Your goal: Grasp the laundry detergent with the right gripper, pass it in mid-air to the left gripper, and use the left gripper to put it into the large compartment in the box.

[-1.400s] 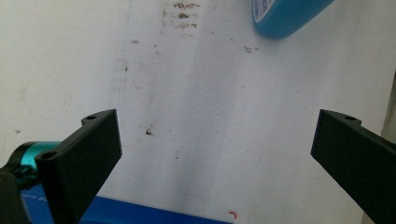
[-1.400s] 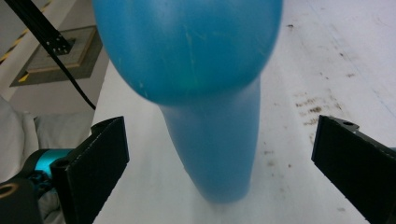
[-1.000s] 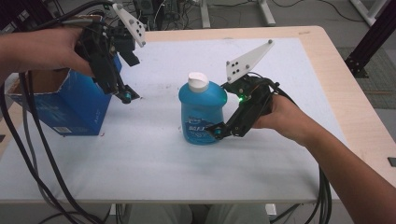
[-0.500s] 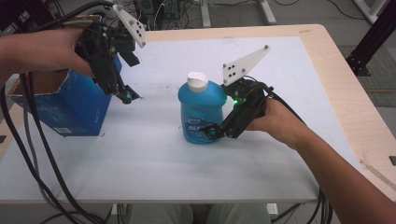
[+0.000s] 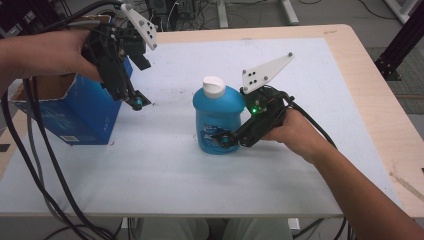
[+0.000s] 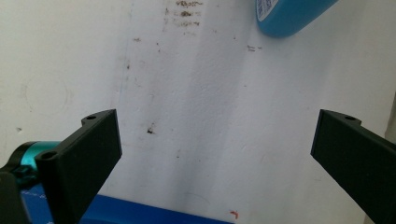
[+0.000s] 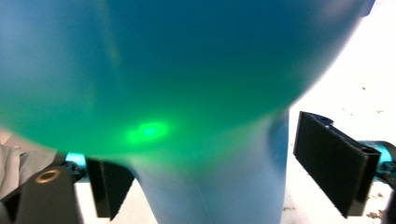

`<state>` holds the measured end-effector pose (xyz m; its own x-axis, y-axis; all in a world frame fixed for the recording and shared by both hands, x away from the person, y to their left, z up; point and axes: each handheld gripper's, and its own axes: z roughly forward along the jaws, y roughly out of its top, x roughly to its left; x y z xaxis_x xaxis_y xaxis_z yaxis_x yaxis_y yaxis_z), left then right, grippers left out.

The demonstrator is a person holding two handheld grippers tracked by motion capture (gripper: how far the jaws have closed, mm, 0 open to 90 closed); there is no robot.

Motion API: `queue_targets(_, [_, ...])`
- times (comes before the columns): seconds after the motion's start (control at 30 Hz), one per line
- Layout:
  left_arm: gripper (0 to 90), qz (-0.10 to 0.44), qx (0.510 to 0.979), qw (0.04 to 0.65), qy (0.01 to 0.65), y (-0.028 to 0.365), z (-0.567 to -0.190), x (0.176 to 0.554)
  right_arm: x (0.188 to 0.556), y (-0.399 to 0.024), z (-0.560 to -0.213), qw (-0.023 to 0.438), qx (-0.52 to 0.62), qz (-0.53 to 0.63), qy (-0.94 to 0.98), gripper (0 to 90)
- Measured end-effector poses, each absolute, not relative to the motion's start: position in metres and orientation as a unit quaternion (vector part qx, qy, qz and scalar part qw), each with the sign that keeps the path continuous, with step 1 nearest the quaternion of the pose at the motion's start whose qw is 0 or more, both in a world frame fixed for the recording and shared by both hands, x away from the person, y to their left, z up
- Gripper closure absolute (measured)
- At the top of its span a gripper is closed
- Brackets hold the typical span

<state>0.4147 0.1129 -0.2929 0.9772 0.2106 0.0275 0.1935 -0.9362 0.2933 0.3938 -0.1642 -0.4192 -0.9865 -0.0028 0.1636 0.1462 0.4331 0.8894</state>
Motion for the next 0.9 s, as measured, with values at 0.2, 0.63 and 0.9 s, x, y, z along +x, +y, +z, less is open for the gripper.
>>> queue_targets(0.2, [1.7,0.028,0.984,0.145,0.103,0.113,-0.2938,0.4152,0.3932,-0.1639,-0.42,0.069,-0.036,-0.531,-0.843,27.0])
queue_targets(0.63, [1.7,0.029,0.984,0.145,0.102,0.1119,-0.2945,0.4149,0.3928,-0.1641,-0.4196,0.063,-0.026,-0.536,-0.842,34.3])
queue_targets(0.9, [1.7,0.028,0.984,0.146,0.102,0.1104,-0.2951,0.4142,0.3895,-0.1648,-0.4184,0.053,-0.015,-0.539,-0.84,41.0])
